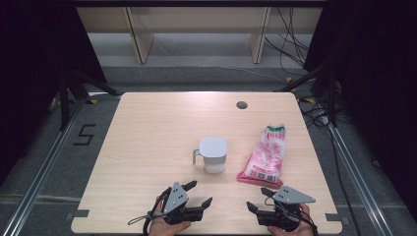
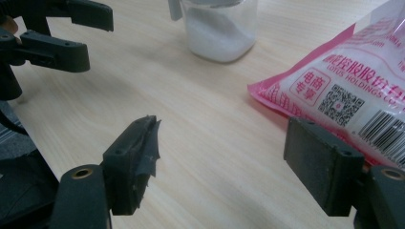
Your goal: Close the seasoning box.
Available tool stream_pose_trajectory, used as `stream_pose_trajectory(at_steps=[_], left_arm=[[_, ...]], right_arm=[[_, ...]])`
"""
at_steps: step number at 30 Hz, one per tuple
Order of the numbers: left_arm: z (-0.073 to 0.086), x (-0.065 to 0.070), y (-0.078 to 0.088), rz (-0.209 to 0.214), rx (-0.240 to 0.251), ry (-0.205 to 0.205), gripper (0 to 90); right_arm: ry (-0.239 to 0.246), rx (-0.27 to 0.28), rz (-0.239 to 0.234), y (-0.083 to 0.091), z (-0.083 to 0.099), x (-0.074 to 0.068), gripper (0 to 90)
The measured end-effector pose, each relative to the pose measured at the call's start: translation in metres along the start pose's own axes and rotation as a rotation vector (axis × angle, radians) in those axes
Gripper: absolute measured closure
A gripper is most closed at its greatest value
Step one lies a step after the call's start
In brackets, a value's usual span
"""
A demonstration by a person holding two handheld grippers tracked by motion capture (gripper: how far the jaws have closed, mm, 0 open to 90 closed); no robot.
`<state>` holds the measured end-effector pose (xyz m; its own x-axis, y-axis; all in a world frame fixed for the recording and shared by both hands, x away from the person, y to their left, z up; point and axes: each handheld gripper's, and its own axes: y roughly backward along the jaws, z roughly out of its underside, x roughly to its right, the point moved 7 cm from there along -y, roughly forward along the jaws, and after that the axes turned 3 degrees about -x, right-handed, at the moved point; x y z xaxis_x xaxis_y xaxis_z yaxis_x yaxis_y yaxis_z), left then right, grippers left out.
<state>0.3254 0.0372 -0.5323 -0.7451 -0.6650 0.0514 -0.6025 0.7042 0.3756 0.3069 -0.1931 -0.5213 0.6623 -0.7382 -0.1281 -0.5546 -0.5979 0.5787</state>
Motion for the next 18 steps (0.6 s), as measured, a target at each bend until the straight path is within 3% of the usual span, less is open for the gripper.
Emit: stream_pose_trajectory(at_steps=[1, 2, 4, 6, 9, 11, 12, 14, 17, 18], left_arm=[[0.000, 0.000, 0.000, 0.000, 0.000, 0.000, 25.2], [0.001, -0.001, 0.000, 0.002, -0.006, -0.019, 25.2], [0.002, 0.001, 0.000, 0.013, 0.000, -0.007, 25.0], [0.004, 0.004, 0.000, 0.021, -0.002, 0.022, 24.9], [0.006, 0.007, 0.001, 0.021, -0.007, 0.017, 24.9], [0.006, 0.008, 0.000, 0.027, 0.002, 0.025, 24.8], [0.006, 0.008, 0.001, 0.021, -0.005, 0.017, 24.8], [0.006, 0.009, 0.001, 0.023, -0.005, 0.017, 24.8], [0.007, 0.010, 0.000, 0.025, 0.004, 0.025, 24.7], [0.009, 0.008, 0.001, 0.015, -0.019, 0.014, 24.7]], right_arm=[[0.000, 0.000, 0.000, 0.000, 0.000, 0.000, 28.1], [-0.033, -0.016, -0.003, 0.001, 0.002, -0.003, 27.9], [-0.004, -0.022, -0.001, 0.000, 0.004, -0.001, 27.0], [-0.010, -0.032, 0.004, 0.001, 0.006, -0.002, 26.7], [0.000, -0.024, 0.013, 0.002, 0.006, -0.001, 24.8], [-0.022, -0.040, 0.012, 0.003, 0.009, -0.004, 24.3], [0.014, -0.046, 0.016, 0.002, 0.010, -0.002, 23.2], [0.042, -0.056, 0.019, 0.002, 0.012, -0.002, 22.4], [0.047, -0.064, 0.028, 0.002, 0.013, -0.003, 21.7], [0.053, -0.072, 0.026, 0.002, 0.014, -0.004, 21.5]])
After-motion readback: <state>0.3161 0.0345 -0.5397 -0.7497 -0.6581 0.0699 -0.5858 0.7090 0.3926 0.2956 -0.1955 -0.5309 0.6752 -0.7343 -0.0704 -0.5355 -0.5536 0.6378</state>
